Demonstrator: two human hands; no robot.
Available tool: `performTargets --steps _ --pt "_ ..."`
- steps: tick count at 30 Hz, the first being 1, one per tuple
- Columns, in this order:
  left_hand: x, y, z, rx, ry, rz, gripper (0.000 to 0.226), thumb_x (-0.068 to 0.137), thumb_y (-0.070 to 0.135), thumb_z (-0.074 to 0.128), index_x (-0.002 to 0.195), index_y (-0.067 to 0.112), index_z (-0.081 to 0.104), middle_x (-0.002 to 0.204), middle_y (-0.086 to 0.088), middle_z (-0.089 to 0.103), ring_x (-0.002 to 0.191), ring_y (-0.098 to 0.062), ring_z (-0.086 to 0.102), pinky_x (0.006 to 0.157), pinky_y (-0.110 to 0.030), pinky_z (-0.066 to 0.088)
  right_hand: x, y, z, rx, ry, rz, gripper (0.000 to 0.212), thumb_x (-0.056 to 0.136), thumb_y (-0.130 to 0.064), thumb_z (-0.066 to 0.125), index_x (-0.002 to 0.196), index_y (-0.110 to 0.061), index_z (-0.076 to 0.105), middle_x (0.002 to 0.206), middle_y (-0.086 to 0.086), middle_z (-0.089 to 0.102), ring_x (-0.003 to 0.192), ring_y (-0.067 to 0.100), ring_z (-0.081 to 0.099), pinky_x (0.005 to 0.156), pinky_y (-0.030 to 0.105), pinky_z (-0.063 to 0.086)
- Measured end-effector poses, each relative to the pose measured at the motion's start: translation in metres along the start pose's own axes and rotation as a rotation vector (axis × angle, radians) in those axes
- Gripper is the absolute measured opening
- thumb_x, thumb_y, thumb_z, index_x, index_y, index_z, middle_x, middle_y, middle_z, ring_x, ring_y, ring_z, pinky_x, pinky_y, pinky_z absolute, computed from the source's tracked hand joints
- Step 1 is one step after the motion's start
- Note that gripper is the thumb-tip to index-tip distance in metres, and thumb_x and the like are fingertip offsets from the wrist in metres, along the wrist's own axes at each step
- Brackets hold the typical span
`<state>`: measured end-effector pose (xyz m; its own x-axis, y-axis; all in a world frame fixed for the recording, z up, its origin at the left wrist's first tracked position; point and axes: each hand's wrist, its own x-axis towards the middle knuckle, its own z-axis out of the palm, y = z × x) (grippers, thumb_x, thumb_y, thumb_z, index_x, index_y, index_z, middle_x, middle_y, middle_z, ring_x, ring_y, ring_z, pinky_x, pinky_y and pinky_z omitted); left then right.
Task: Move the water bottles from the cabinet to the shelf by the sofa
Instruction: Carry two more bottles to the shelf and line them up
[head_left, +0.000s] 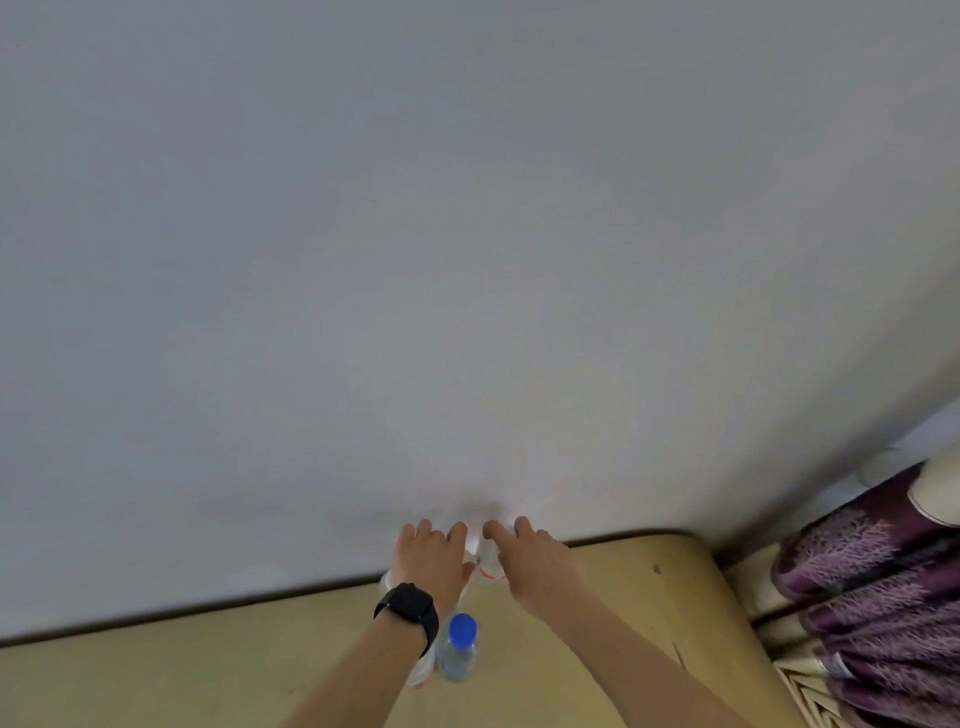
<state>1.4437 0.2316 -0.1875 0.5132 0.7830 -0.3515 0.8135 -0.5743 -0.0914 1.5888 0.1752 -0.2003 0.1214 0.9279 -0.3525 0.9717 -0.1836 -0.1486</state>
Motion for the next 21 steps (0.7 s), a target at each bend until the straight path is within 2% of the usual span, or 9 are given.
performTargets --steps 3,7,10,12,14,17,21 --pt "0.007 0.001 0.003 -0.015 0.004 0.016 0.044 0.102 0.046 0.035 0.135 0.017 0.036 0.123 -0.005 0.063 0.119 -0.028 0.048 0.095 -0.038 0.032 -0.01 0.009 0.006 0.117 0.011 0.025 0.038 0.094 -0.013 0.05 0.122 -0.032 0.033 0.109 0.004 0.049 0.083 0.031 0.061 0.061 0.036 0.042" --pt "0.015 0.002 -0.007 0.016 0.012 0.105 0.045 0.101 0.044 0.037 0.136 0.016 0.037 0.122 -0.006 0.064 0.119 -0.028 0.049 0.096 -0.04 0.033 -0.041 0.031 0.019 0.297 0.025 0.157 0.023 0.098 -0.032 0.046 0.12 -0.028 0.039 0.106 0.007 0.06 0.095 0.03 0.062 0.068 0.033 0.04" --pt "0.016 0.011 -0.021 0.039 0.063 0.211 0.043 0.1 0.044 0.037 0.134 0.017 0.04 0.12 -0.004 0.064 0.116 -0.028 0.05 0.094 -0.04 0.033 -0.077 0.045 0.021 0.477 0.054 0.321 0.02 0.098 -0.035 0.046 0.114 -0.025 0.041 0.093 0.004 0.063 0.08 0.023 0.06 0.064 0.03 0.04" --pt "0.013 0.021 -0.032 0.028 0.122 0.312 0.04 0.1 0.043 0.036 0.131 0.018 0.041 0.118 -0.003 0.063 0.113 -0.027 0.05 0.091 -0.039 0.033 -0.111 0.053 0.019 0.573 0.113 0.443 0.016 0.096 -0.038 0.047 0.106 -0.027 0.042 0.089 0.001 0.062 0.073 0.02 0.058 0.062 0.031 0.041" --pt "0.003 0.033 -0.044 -0.001 0.204 0.436 0.036 0.1 0.041 0.037 0.126 0.018 0.044 0.113 -0.001 0.064 0.109 -0.026 0.052 0.086 -0.037 0.032 -0.153 0.058 0.018 0.594 0.177 0.571 0.019 0.092 -0.046 0.049 0.102 -0.031 0.043 0.092 0.0 0.064 0.076 0.02 0.059 0.064 0.032 0.042" --pt "-0.018 0.055 -0.061 -0.059 0.311 0.62 0.026 0.098 0.04 0.038 0.114 0.021 0.047 0.105 0.002 0.064 0.1 -0.023 0.053 0.078 -0.035 0.028 -0.23 0.057 0.014 0.548 0.279 0.781 0.024 0.089 -0.052 0.05 0.104 -0.034 0.044 0.091 -0.003 0.064 0.077 0.02 0.059 0.068 0.032 0.045" --pt "-0.056 0.107 -0.075 -0.156 0.378 0.871 0.019 0.092 0.041 0.046 0.101 0.025 0.048 0.097 0.007 0.064 0.089 -0.02 0.05 0.078 -0.034 0.031 -0.343 0.036 0.005 0.538 0.492 1.072 0.029 0.085 -0.055 0.054 0.105 -0.035 0.048 0.09 -0.002 0.062 0.082 0.023 0.062 0.07 0.034 0.048"
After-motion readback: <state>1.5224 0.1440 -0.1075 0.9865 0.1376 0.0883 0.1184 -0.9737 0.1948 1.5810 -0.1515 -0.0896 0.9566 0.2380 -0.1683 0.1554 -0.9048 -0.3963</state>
